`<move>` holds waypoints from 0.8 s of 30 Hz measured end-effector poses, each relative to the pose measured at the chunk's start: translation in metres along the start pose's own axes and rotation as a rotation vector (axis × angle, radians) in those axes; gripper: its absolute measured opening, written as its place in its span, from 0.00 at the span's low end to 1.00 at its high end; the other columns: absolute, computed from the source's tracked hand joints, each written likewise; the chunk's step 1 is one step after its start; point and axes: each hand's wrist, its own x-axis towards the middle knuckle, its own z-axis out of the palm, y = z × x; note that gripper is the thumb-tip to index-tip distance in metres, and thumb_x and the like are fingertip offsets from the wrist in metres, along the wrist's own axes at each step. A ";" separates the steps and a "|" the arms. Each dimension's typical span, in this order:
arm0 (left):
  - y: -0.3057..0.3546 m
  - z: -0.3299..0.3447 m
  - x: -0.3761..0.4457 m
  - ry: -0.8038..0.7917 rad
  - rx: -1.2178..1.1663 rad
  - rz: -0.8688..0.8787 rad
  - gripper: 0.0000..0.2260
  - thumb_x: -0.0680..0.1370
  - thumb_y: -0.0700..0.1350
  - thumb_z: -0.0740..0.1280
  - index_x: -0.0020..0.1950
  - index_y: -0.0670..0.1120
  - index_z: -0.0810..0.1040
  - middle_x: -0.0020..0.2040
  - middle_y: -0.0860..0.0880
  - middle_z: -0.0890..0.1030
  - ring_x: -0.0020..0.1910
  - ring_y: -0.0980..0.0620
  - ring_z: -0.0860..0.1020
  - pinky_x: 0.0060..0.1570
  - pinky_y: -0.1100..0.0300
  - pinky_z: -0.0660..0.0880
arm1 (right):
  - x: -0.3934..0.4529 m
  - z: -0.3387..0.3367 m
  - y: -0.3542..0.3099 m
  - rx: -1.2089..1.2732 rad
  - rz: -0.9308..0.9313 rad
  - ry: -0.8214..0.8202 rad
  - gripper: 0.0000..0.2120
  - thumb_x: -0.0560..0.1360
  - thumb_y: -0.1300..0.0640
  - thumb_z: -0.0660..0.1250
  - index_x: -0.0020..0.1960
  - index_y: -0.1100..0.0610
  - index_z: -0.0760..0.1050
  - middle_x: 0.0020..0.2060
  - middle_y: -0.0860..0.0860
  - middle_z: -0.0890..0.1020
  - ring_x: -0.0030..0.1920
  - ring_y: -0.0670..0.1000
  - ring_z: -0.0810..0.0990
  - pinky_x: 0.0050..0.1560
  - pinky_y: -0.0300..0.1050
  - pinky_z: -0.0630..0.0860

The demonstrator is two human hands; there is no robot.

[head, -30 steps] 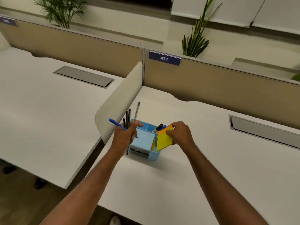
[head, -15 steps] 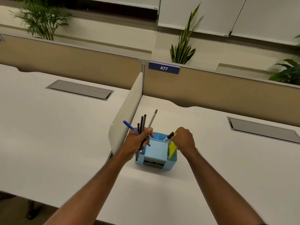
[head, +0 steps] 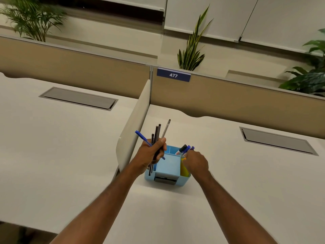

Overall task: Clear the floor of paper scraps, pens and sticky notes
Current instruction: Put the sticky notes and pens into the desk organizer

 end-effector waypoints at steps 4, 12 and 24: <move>-0.002 -0.005 0.000 -0.045 -0.007 -0.020 0.19 0.77 0.61 0.66 0.37 0.48 0.80 0.24 0.50 0.72 0.22 0.55 0.67 0.24 0.65 0.64 | -0.012 -0.046 -0.022 0.563 -0.125 0.236 0.09 0.80 0.49 0.63 0.48 0.50 0.81 0.42 0.48 0.85 0.40 0.48 0.82 0.36 0.37 0.75; 0.001 -0.005 0.007 -0.139 -0.113 -0.089 0.20 0.80 0.58 0.63 0.40 0.44 0.80 0.24 0.49 0.72 0.21 0.55 0.66 0.24 0.65 0.65 | -0.024 -0.088 -0.062 0.929 -0.470 0.206 0.17 0.79 0.57 0.67 0.66 0.48 0.75 0.48 0.49 0.83 0.40 0.46 0.81 0.37 0.38 0.79; 0.003 -0.006 0.012 0.032 -0.088 -0.105 0.23 0.78 0.63 0.61 0.41 0.45 0.82 0.24 0.48 0.73 0.19 0.56 0.66 0.21 0.65 0.64 | -0.028 -0.071 -0.045 0.158 -0.792 0.606 0.06 0.74 0.56 0.74 0.51 0.55 0.84 0.48 0.53 0.83 0.49 0.54 0.79 0.45 0.49 0.80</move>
